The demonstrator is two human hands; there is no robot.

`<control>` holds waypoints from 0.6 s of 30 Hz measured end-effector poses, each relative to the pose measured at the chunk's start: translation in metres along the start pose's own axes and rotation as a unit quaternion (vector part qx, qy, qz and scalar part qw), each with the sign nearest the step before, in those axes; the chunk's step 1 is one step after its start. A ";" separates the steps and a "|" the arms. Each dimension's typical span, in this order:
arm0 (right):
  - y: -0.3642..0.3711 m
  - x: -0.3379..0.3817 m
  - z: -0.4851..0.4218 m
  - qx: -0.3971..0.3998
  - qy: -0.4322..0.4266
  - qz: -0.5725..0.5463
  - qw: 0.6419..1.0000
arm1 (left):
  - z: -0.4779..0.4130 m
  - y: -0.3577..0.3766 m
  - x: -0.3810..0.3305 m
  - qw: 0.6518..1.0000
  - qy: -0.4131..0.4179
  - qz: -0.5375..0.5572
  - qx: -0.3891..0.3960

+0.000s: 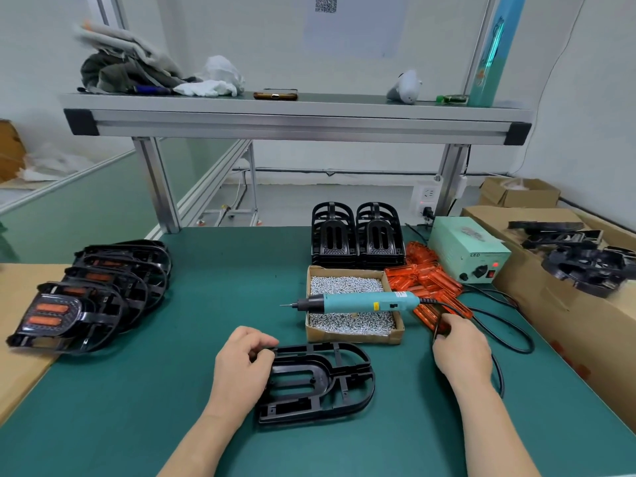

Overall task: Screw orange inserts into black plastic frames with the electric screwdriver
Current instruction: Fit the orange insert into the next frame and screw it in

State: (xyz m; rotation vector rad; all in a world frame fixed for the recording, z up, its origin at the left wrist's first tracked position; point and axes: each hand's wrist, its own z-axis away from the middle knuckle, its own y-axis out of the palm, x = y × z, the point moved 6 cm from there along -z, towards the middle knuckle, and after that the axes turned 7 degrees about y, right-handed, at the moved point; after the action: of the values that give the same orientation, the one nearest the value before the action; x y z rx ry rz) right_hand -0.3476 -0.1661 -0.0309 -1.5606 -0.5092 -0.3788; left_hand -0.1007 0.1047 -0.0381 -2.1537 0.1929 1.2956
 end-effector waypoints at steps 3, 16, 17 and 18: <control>-0.001 0.003 0.001 -0.011 -0.009 -0.006 1.000 | 0.000 0.000 0.000 1.000 0.001 0.003 -0.001; -0.001 0.011 0.013 -0.020 -0.010 -0.064 0.998 | 0.000 0.000 0.002 1.000 0.009 0.010 -0.001; -0.002 0.012 0.014 -0.020 -0.011 -0.074 0.997 | 0.000 0.000 0.002 1.000 0.008 0.012 -0.002; -0.003 0.012 0.015 -0.020 -0.012 -0.085 0.996 | -0.001 0.000 0.003 1.000 0.007 0.014 -0.002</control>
State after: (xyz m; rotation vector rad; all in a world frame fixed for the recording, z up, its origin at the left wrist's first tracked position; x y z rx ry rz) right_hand -0.3397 -0.1497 -0.0231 -1.5667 -0.6582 -0.5025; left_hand -0.0990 0.1047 -0.0403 -2.1708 0.2275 1.2986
